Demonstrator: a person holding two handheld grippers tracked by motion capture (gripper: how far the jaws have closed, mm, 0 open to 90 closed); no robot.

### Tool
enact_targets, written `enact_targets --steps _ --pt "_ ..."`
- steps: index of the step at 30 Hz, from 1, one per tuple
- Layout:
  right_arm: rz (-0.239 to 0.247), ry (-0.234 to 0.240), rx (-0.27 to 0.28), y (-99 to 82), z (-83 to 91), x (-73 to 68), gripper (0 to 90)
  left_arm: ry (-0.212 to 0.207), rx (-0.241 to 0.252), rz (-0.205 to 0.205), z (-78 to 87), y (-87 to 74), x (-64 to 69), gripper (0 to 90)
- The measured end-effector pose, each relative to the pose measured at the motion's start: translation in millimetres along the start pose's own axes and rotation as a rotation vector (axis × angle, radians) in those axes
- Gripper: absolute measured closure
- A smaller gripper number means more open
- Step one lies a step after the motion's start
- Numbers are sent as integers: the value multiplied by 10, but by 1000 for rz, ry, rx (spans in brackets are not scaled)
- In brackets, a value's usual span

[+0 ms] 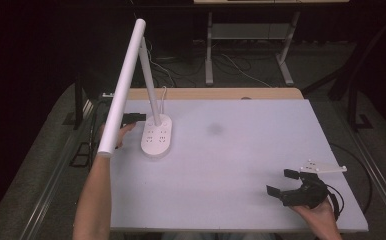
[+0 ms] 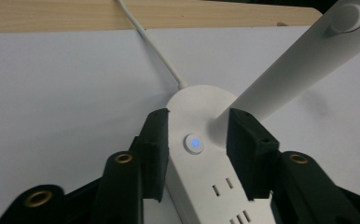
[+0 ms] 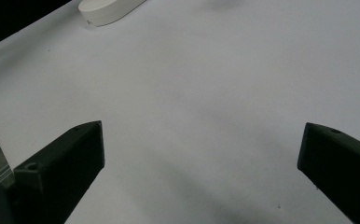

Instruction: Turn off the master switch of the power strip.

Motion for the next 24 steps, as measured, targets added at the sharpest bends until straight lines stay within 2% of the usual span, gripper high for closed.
enact_targets --steps 13,20,24 --pt "2 -3 -5 -4 5 4 0 0 -17 6 -114 -33 -22 783" --pt "-5 3 -6 -3 -12 9 0 2 -38 -5 -174 -54 -30 890" --pt "-5 4 -5 0 -13 9 0 10 -50 -20 -221 -68 -17 895"
Point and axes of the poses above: each handheld gripper's, and its own axes: z roughly backward along the jaws, y roughly out of its top, x roughly to its right, the point moved 2 cm from there along -z, roughly forward along the jaws, and after that the axes turned 14 degrees about -y, right-handed, at the moved point
